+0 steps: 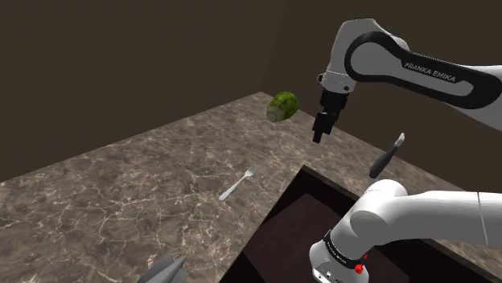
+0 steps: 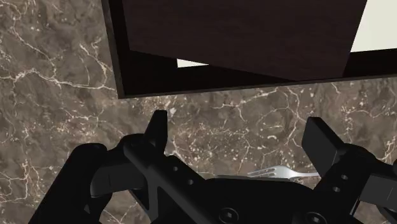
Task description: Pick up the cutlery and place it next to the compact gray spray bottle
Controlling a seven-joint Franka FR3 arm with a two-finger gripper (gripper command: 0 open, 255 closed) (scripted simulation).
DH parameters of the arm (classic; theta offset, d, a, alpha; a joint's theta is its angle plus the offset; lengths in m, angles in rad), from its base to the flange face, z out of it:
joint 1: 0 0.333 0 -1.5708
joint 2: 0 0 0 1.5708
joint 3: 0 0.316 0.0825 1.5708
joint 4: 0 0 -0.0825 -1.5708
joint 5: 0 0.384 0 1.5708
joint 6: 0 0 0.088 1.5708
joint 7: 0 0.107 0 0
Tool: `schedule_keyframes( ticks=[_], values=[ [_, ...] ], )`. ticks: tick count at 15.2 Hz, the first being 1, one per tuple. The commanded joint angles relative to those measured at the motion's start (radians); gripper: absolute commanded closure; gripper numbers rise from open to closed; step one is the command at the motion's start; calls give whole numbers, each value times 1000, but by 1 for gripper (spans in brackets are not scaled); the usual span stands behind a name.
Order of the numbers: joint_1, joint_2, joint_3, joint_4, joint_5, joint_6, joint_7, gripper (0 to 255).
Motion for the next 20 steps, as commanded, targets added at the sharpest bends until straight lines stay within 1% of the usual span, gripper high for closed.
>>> schedule_keyframes(
  ticks=[1, 5, 10, 15, 20],
  values=[
    [0, 0, 0, 0, 0, 0, 0, 0],
    [82, 84, -36, -47, -38, 153, -196, 0],
    [181, 202, -70, -87, -69, 343, -431, 0],
    [280, 322, -90, -115, -83, 526, -659, 0],
    [378, 437, -99, -139, -83, 701, -883, 0]
  ],
)
